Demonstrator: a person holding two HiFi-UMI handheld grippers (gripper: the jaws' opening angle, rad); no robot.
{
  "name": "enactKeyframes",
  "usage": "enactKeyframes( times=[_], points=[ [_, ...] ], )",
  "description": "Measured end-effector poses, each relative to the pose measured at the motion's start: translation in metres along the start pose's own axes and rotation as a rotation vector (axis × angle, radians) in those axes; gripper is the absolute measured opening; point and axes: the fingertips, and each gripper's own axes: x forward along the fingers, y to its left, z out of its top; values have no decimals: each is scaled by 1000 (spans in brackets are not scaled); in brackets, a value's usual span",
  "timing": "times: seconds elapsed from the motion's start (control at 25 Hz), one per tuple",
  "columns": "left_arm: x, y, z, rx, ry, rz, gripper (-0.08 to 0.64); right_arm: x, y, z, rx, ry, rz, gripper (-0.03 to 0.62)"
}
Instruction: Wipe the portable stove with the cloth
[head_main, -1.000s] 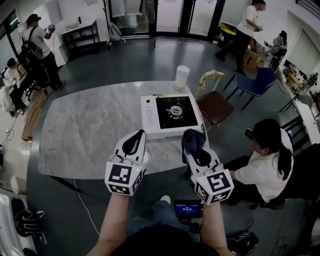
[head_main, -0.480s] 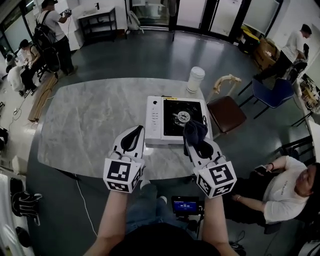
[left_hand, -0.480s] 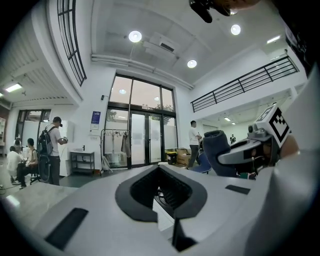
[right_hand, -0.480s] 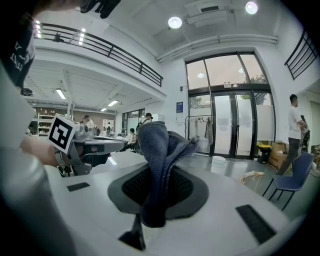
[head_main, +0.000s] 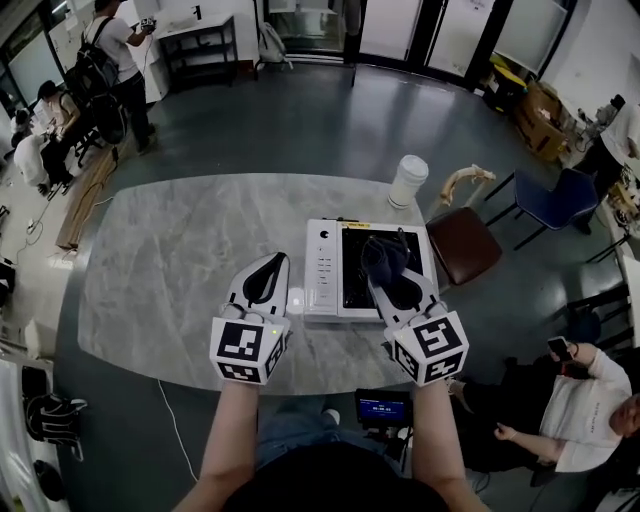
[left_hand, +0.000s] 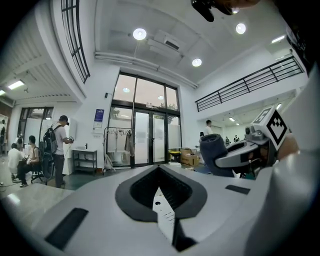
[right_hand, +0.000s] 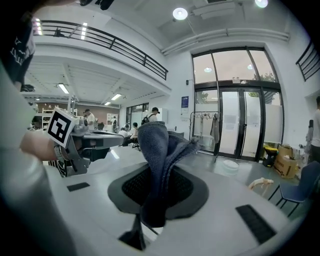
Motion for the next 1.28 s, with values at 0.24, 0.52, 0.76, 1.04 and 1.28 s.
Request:
enactKeyframes(
  times=[0.24,0.52,0.76,1.04,1.28],
  points=[
    [25,44,-3,-17,9,30,11,70,-12,13,-95,46,57,75],
    [40,88,-29,-71,54,67,11,151,-24,-8,-165,175,125,75],
    [56,99,-50,-103,96,59,11,197,-37,-40,-233,314,194,75],
    [61,94,-65,-126,145,77,11,233,-38,-89,-257,491,340,75],
    [58,91,-74,-131,162,102,11,255,-38,-119,-320,629,441,74]
  ],
)
